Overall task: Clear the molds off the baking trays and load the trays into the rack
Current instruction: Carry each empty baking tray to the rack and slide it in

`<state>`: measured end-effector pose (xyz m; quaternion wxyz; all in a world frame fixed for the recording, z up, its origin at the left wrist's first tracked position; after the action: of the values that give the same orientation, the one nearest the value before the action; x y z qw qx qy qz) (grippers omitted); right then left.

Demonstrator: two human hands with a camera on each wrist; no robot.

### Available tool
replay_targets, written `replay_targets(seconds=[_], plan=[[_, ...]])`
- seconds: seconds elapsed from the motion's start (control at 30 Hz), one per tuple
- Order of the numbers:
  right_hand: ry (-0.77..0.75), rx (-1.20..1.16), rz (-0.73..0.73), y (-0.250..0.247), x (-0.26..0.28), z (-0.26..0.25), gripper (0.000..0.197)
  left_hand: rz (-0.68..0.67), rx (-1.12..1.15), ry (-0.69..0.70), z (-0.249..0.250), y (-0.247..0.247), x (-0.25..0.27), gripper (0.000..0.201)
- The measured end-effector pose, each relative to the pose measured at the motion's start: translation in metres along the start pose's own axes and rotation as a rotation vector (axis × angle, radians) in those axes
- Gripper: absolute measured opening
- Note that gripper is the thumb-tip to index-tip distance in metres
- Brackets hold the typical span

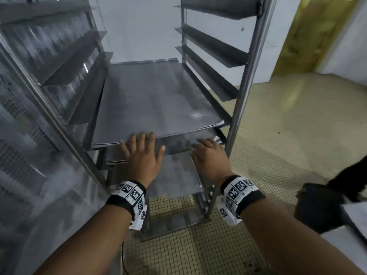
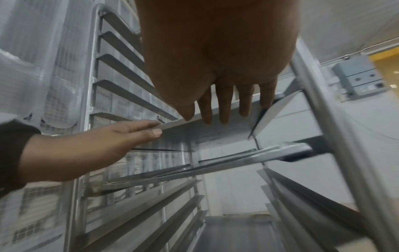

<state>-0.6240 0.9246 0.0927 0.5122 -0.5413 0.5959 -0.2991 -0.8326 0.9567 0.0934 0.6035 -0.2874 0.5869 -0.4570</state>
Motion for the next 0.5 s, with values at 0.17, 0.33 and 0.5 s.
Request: replay_targets(seconds=[0.17, 0.33, 0.5], plan=[[0.204, 0.029, -0.029, -0.017, 0.075, 0.056, 0.031, 0.081, 0.257, 0.077, 0.071, 0.020, 0.022, 0.066], [0.434, 0.055, -0.018, -0.040, 0.160, 0.126, 0.045, -0.017, 0.567, 0.246, 0.176, 0.045, 0.049, 0.050], [0.684, 0.127, 0.057, -0.100, 0.272, 0.205, 0.033, -0.389, 0.764, 0.475, 0.322, 0.064, 0.104, 0.056]])
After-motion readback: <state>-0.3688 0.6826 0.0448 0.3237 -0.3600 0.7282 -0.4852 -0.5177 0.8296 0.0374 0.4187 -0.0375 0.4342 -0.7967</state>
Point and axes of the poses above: each hand's wrist, its own x-axis away from the middle knuckle, its own y-axis out of the palm, z = x × y, the point moved 10 cm from there along -x, towards the middle knuckle, and after that the axes turned 1 degree about -y, right-handed, at the moved point
